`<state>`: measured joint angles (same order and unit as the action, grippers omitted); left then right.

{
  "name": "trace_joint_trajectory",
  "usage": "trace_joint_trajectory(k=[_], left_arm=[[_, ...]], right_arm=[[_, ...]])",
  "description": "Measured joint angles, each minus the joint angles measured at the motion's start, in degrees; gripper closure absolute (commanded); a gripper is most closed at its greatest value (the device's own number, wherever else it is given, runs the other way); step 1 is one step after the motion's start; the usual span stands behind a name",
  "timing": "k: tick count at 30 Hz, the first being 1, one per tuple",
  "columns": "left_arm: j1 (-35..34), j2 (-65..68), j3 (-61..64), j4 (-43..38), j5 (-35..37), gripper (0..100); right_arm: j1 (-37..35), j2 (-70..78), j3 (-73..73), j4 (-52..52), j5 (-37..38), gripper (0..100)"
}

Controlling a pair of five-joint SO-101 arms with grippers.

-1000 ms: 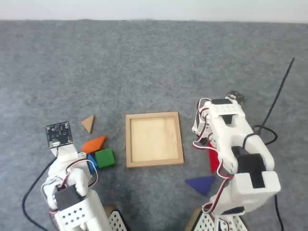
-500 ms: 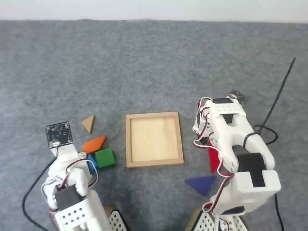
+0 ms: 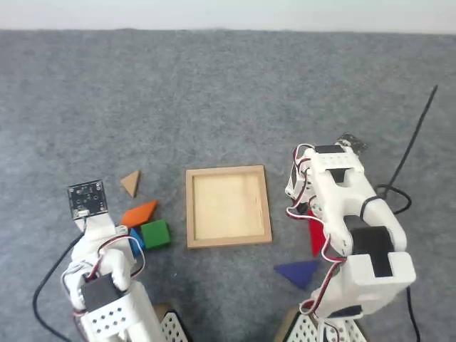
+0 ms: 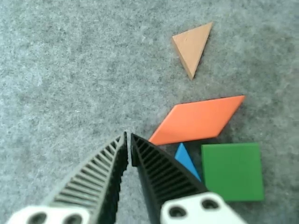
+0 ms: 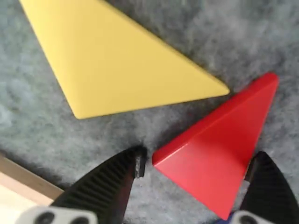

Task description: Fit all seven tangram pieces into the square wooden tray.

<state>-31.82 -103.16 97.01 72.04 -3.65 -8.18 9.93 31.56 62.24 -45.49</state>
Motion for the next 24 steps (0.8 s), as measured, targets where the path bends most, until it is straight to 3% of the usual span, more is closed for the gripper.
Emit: trace_joint_trajectory(k=[6, 10, 24], left_arm=[[0.0, 0.0, 0.0, 0.0, 0.0, 99], [0.0, 0.0, 0.0, 0.0, 0.0, 99], [0.0, 0.0, 0.0, 0.0, 0.0, 99]], right_arm=[[0.0, 0.0, 0.0, 0.0, 0.0, 64.2], [0.0, 0.0, 0.0, 0.0, 0.0, 72.7], [0.7, 0.0, -0.7, 1.85, 2.55, 71.7]])
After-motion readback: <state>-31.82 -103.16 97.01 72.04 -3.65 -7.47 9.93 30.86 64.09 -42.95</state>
